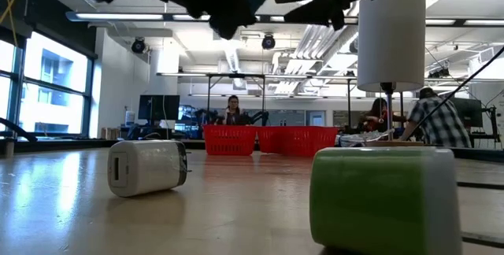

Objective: Pick & Place Office items
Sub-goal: Put the light blue digital clock into the left red bin

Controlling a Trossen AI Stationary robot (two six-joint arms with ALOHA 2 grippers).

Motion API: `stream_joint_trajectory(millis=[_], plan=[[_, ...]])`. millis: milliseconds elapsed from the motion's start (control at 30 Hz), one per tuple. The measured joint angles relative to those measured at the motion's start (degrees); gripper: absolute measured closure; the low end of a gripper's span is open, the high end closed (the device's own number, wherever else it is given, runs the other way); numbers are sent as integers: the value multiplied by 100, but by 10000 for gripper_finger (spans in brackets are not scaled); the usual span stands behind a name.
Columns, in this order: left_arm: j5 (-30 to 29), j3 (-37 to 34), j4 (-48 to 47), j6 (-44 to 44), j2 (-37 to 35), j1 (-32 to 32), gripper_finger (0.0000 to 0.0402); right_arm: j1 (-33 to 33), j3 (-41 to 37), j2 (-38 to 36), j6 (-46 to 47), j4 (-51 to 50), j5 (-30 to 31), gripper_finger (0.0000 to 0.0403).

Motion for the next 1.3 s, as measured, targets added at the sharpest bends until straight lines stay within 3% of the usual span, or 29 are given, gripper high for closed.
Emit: stream_joint_trajectory(millis=[167, 300, 533, 700, 833, 900, 1033, 1300], plan=[[-136, 2, -799, -277, -516, -48, 248, 0, 0, -12, 71, -197, -5, 139], [451, 2, -2037, -886, -1083, 14, 248, 0, 0, -22, 75, -289, -8, 139], [3041, 2, -4460, -3040, -2156, 827, 248, 0, 0, -22, 208, -480, -11, 139], [5219, 2, -5162, -4248, -2525, 1894, 248, 0, 0, -22, 228, -533, -12, 139], [6534, 20, -5308, -4742, -2482, 2717, 248, 0, 0, -22, 228, -543, -13, 139], [6583, 123, -5592, -4750, -2405, 3006, 248, 0, 0, -22, 228, -532, -13, 139], [6130, 409, -6216, -4579, -2133, 3358, 248, 0, 0, -22, 226, -536, -13, 139], [6039, 1335, -7542, -4275, -1254, 3813, 248, -4, 0, -22, 218, -537, -13, 139]])
